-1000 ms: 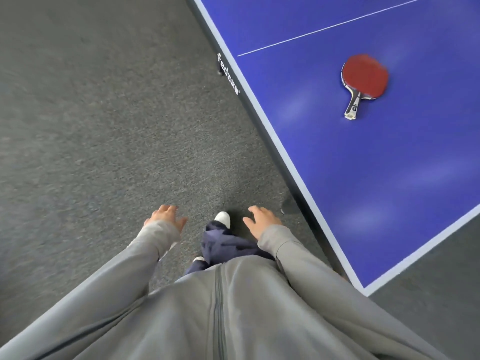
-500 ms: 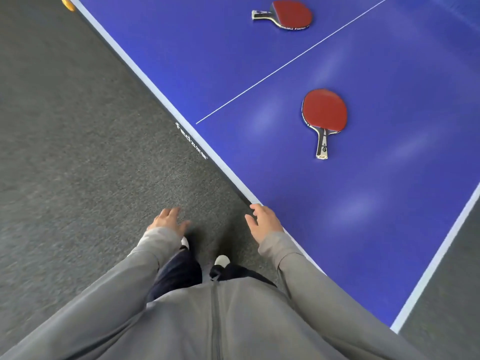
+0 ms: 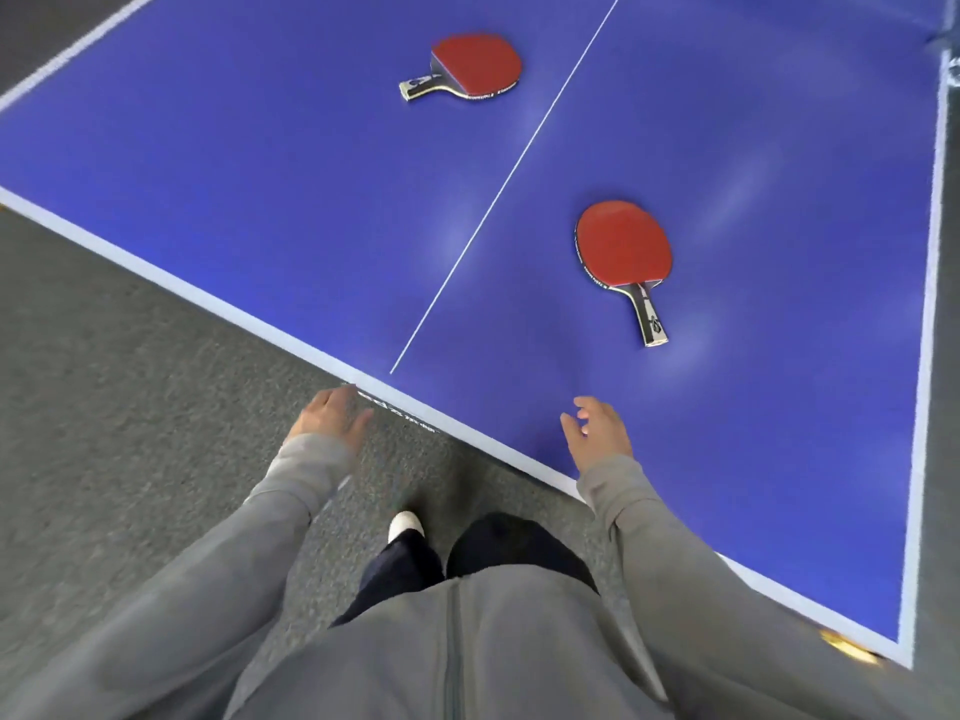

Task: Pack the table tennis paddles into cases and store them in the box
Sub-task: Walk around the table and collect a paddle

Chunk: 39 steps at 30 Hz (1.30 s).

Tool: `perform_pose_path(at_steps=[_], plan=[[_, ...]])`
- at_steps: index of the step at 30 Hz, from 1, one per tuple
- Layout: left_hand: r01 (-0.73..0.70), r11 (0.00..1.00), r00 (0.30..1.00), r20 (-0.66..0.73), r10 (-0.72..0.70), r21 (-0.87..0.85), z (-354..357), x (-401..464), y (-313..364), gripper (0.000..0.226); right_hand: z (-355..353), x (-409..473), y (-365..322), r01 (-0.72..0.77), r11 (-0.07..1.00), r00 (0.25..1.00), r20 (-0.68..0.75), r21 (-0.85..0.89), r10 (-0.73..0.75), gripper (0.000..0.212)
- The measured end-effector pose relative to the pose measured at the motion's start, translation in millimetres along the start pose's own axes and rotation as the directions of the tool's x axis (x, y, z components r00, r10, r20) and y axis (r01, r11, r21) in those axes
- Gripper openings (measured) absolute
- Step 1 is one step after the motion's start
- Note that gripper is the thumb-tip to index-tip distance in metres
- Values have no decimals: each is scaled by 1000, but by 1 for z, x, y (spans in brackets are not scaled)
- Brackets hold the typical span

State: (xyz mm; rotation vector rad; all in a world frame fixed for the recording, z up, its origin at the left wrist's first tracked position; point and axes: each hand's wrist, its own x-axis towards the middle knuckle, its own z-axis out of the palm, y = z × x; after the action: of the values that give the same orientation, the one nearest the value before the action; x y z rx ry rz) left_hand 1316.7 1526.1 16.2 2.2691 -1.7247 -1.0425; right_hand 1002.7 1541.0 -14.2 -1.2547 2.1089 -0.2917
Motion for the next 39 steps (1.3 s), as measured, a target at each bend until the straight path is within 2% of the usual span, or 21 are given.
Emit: perform_pose_path(at_steps=[4,9,14,17,22,26,33,39], plan=[[-55,998,998,14,55,-17,-11,48,24,47,-29,44,-7,-72,997,988,-135,15,73,42],[-74,997,997,-12,74,14,-12,98,51,45,-67,116,-9,-183,979,943,-296,-83,151,52],[-81,996,996,-25,83,45,-15,138,67,44,-74,167,-3,-286,944,940,-241,-167,242,59],[-101,994,994,-48,103,46,-23,160,72,43,-69,179,0,-308,937,934,-239,-167,265,51],[-115,992,990,-72,119,51,-45,204,82,44,-64,186,-7,-320,946,920,-220,58,325,33],[-137,987,986,-83,144,84,-72,271,102,50,-54,183,-29,-362,895,886,-201,263,417,28],[-161,984,984,-63,167,81,-117,414,153,59,-15,167,-88,-389,822,779,-328,415,534,29],[-236,960,971,-12,240,147,-121,510,190,65,14,178,-136,-427,747,684,-358,509,635,31]])
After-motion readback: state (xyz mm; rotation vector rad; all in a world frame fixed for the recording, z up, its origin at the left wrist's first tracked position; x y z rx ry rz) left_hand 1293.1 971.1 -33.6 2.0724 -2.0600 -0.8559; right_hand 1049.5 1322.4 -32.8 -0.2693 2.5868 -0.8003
